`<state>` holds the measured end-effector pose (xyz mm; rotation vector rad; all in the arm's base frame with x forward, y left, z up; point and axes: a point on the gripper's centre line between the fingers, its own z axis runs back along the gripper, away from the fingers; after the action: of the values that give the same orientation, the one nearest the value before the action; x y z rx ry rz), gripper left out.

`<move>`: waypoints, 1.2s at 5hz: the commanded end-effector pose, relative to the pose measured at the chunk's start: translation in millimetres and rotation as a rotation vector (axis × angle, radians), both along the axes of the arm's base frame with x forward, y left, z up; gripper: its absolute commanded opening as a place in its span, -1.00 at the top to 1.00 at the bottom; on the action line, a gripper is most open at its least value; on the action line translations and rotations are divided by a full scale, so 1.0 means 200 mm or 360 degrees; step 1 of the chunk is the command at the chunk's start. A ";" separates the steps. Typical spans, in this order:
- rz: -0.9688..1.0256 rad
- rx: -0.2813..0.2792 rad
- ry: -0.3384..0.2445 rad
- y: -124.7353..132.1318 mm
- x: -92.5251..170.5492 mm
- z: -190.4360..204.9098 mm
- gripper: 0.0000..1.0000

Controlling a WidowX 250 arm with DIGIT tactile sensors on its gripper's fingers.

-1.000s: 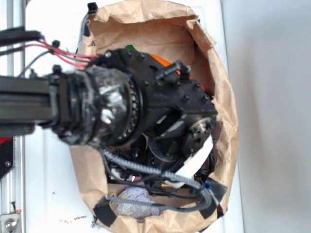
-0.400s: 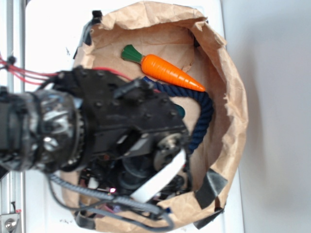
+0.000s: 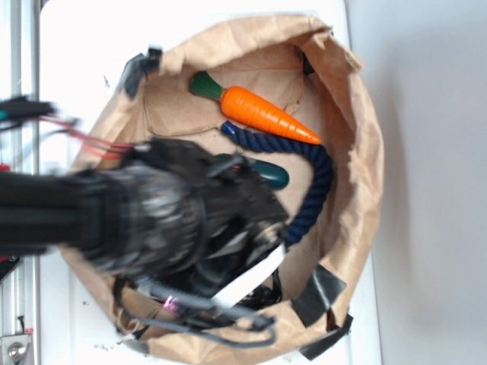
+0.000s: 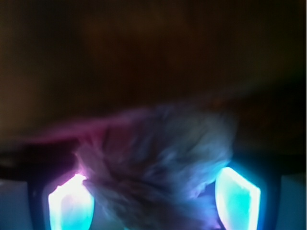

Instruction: Grab the white paper.

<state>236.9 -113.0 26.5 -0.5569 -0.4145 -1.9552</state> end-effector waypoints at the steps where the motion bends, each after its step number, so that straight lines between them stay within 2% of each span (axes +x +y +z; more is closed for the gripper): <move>1: 0.0077 0.0092 0.0049 -0.03 -0.05 -0.11 1.00; 3: 0.0183 0.0091 -0.0078 0.06 0.00 0.07 1.00; 4: 0.0473 0.0236 -0.0202 0.17 0.04 0.18 1.00; 5: 0.0869 0.0478 -0.0289 0.35 0.09 0.30 1.00; 6: 0.1236 0.0695 -0.0210 0.43 0.13 0.37 1.00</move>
<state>271.8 -13.8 78.8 -0.0145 -0.1650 -1.2600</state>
